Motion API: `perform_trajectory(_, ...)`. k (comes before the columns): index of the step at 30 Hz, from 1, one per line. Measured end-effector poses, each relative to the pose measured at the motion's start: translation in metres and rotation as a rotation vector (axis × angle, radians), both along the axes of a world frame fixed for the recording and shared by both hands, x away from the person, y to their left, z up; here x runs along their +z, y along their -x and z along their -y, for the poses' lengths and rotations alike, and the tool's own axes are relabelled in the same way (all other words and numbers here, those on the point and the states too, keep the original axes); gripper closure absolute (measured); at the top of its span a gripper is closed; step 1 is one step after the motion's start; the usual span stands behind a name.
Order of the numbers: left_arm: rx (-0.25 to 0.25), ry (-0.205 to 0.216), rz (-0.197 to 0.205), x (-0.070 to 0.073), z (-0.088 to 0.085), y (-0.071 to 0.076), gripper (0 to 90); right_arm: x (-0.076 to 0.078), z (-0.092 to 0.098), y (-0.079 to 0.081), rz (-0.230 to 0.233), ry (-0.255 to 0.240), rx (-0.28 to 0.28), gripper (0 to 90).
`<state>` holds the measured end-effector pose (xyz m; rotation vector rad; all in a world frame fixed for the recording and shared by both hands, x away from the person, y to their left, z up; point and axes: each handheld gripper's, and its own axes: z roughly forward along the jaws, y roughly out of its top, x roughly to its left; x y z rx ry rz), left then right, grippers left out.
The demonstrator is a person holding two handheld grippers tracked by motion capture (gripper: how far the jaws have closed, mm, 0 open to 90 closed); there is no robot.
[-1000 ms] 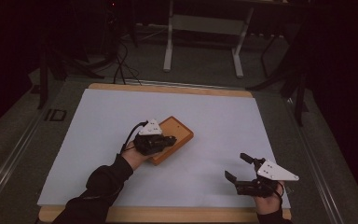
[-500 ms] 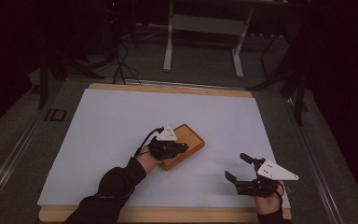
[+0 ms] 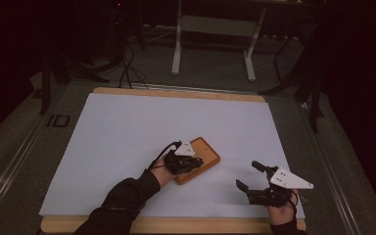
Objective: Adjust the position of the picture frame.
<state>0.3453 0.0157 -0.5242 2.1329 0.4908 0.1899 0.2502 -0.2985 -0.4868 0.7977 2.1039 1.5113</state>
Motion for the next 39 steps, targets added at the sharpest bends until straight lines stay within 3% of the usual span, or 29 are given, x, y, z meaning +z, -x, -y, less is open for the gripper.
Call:
perform_trajectory(4,-0.014,-0.029,0.012,-0.006,0.004,0.003,84.5,0.000,0.000,0.000,-0.007,-0.001,0.002,12.0)
perform_trajectory(14,-0.022,-0.022,0.016,-0.008,0.004,0.004,84.0,-0.001,-0.001,-0.001,-0.010,0.001,0.005,12.0)
perform_trajectory(18,-0.029,-0.019,0.002,-0.005,0.001,0.004,80.3,-0.001,-0.001,0.000,-0.010,0.000,0.006,12.0)
perform_trajectory(22,-0.031,-0.006,0.019,0.003,-0.008,0.006,77.4,-0.001,-0.001,-0.001,-0.011,0.000,0.006,12.0)
perform_trajectory(23,-0.036,0.006,0.022,0.009,-0.017,0.007,77.4,-0.001,-0.001,-0.001,-0.011,0.000,0.006,12.0)
perform_trajectory(27,0.001,0.022,0.031,0.017,-0.040,0.007,77.0,-0.001,-0.002,-0.001,-0.014,0.000,0.007,12.0)
perform_trajectory(29,0.051,0.012,0.034,0.019,-0.052,0.004,77.1,-0.002,-0.002,-0.001,-0.014,0.001,0.006,12.0)
perform_trajectory(35,0.166,0.017,0.020,0.012,-0.090,-0.007,82.3,-0.002,-0.003,-0.001,-0.018,0.001,0.009,12.0)
perform_trajectory(39,0.221,-0.008,0.016,0.007,-0.100,-0.011,88.6,-0.002,-0.004,-0.002,-0.018,0.001,0.010,12.0)
